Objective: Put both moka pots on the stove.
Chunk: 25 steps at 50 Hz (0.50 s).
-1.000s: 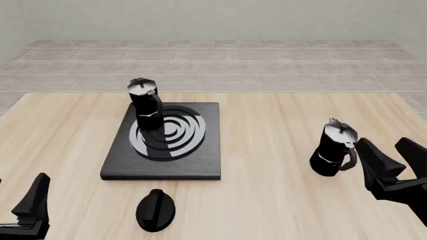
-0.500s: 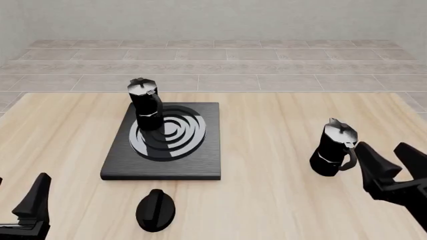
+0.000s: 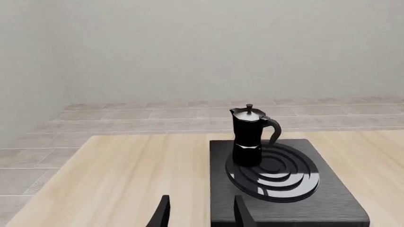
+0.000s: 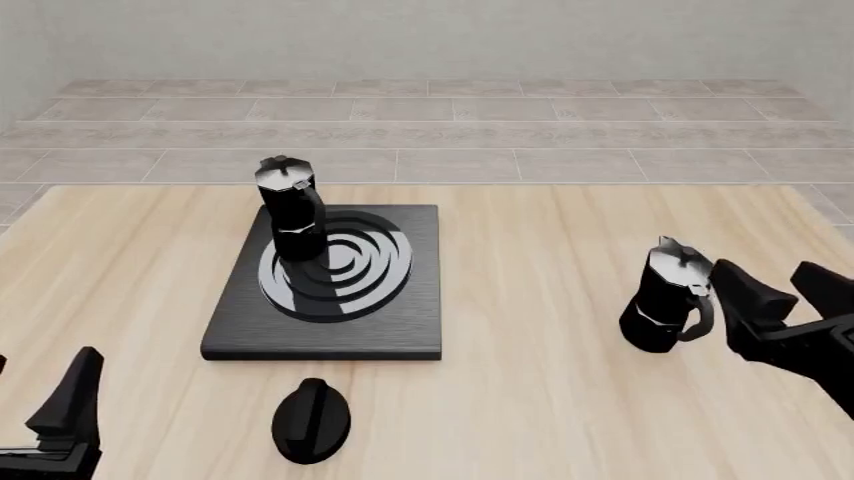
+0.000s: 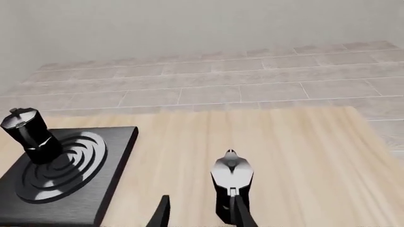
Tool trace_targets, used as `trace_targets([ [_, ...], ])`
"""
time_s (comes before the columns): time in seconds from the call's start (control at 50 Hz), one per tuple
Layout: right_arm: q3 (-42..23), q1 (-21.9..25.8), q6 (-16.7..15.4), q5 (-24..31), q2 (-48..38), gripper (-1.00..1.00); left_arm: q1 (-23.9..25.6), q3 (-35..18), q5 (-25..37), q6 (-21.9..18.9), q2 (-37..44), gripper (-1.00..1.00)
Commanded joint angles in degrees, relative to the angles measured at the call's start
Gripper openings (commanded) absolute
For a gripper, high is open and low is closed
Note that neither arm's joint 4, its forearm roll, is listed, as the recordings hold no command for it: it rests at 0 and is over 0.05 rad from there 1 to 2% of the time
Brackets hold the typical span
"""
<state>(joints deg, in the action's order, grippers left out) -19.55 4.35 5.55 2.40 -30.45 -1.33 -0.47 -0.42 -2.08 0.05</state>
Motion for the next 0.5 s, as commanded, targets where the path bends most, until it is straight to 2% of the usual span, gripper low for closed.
trace_targets([
  [0.02,-5.1,-0.6,-0.3,4.4,-4.5,1.0,0.0,0.1,-0.1,-0.1,0.0,1.0],
  [0.3,-12.2,-0.2,-0.3,10.9,-9.4,1.0,0.1,0.1,0.2,-0.3,0.0,1.0],
  [0.44,-15.3,-0.3,0.9,13.9,-11.9,1.0,0.1,0.2,0.0,-0.1,0.0,1.0],
  [0.48,-16.3,-0.6,0.4,14.7,-12.3,1.0,0.2,0.2,0.0,-0.1,0.1,1.0],
  [0.5,-16.7,-0.6,1.2,15.1,-12.8,1.0,0.2,0.2,0.0,-0.1,0.1,1.0],
])
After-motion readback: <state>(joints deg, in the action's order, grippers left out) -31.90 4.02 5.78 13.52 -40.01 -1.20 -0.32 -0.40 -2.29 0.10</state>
